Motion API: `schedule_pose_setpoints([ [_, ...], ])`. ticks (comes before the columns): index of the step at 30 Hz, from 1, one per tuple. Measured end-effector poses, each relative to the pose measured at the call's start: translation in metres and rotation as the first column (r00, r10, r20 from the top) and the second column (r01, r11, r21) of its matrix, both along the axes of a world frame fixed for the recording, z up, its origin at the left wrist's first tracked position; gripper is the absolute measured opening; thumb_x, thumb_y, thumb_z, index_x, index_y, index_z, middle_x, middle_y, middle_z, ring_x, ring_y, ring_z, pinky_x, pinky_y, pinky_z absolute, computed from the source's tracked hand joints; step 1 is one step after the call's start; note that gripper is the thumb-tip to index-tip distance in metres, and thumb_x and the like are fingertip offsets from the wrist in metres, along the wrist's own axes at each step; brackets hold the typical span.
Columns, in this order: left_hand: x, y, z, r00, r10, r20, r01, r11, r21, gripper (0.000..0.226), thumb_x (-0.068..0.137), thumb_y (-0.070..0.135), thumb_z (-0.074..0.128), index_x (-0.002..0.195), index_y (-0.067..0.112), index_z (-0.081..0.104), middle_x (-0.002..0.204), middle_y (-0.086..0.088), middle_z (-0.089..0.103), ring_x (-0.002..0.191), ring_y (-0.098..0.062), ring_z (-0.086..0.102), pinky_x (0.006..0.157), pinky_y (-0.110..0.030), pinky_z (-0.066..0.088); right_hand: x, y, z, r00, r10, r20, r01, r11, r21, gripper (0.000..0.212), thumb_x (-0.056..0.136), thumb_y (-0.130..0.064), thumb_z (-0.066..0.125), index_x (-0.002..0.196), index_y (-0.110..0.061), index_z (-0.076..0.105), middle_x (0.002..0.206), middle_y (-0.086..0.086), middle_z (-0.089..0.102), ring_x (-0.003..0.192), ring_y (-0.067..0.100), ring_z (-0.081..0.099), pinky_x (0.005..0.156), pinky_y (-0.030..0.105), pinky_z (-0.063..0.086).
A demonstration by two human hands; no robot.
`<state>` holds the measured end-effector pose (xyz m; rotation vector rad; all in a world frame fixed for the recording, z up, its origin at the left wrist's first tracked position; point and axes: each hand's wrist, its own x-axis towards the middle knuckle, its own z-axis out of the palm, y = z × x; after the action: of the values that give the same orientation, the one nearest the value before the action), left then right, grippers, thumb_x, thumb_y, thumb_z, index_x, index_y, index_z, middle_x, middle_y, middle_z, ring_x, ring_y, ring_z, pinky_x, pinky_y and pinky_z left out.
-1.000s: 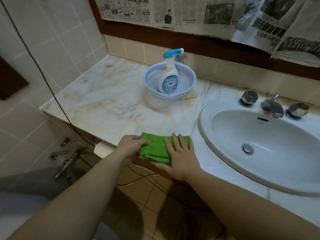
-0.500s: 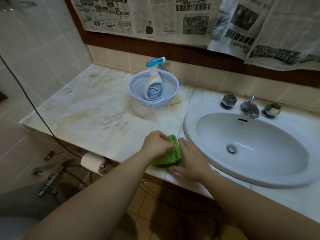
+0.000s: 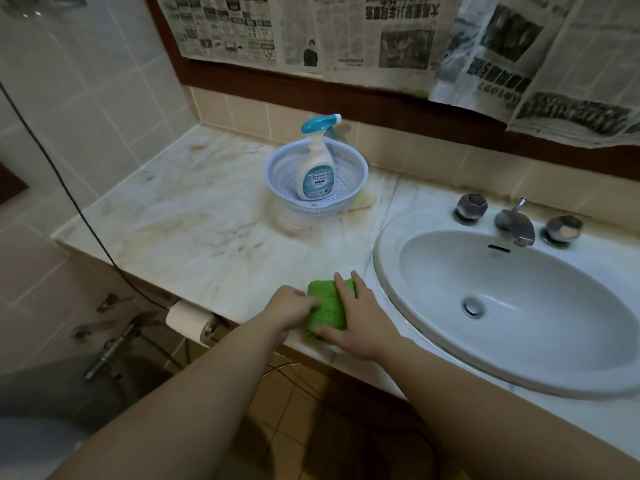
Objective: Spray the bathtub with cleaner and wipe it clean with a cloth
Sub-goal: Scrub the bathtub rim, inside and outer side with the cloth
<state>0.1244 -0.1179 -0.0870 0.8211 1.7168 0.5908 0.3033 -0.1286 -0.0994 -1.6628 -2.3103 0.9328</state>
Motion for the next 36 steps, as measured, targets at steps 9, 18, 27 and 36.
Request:
schedule_pose_setpoints([
  [9,0.005,0.003,0.003,0.940,0.156,0.304,-0.141,0.987,-0.071,0.024,0.088,0.010,0.073,0.106,0.004,0.058,0.104,-0.020,0.068,0.094,-0.033,0.071,0.077,-0.042,0.059,0.005,0.021,-0.014,0.983,0.162,-0.087,-0.156,0.985,0.077,0.121,0.070,-0.090,0.059,0.162,-0.041,-0.003,0.169,0.007,0.009,0.156,0.023,0.008,0.123,0.049,0.024],
  [18,-0.055,-0.060,0.025,0.665,0.386,0.639,-0.470,0.882,-0.043,0.054,0.079,0.009,0.074,0.130,-0.001,0.059,0.128,-0.025,0.066,0.121,-0.039,0.064,0.106,-0.057,0.050,-0.069,0.025,0.021,0.807,0.456,-0.376,-0.413,0.890,0.195,0.117,0.050,-0.070,0.091,0.148,-0.064,0.029,0.146,-0.003,0.021,0.142,0.019,0.032,0.114,0.038,0.044],
  [27,-0.118,-0.207,0.069,0.438,0.500,0.747,-0.712,0.700,-0.051,0.042,0.083,0.007,0.050,0.123,0.002,0.062,0.109,-0.019,0.072,0.092,-0.028,0.073,0.075,-0.035,0.062,-0.173,-0.068,0.060,0.667,0.690,-0.281,-0.625,0.723,0.294,0.095,0.059,-0.058,0.086,0.143,-0.054,0.042,0.126,-0.010,0.034,0.114,0.017,0.056,0.097,0.035,0.054],
  [36,-0.190,-0.463,0.071,0.482,0.679,0.554,-0.833,0.552,0.048,0.039,0.087,0.021,0.063,0.124,0.010,0.069,0.119,-0.013,0.070,0.108,-0.028,0.066,0.107,-0.049,0.048,-0.279,-0.273,0.079,0.473,0.851,-0.228,-0.816,0.521,0.250,0.089,0.062,-0.045,0.082,0.143,-0.052,0.045,0.112,-0.010,0.035,0.101,0.016,0.056,0.089,0.034,0.054],
])
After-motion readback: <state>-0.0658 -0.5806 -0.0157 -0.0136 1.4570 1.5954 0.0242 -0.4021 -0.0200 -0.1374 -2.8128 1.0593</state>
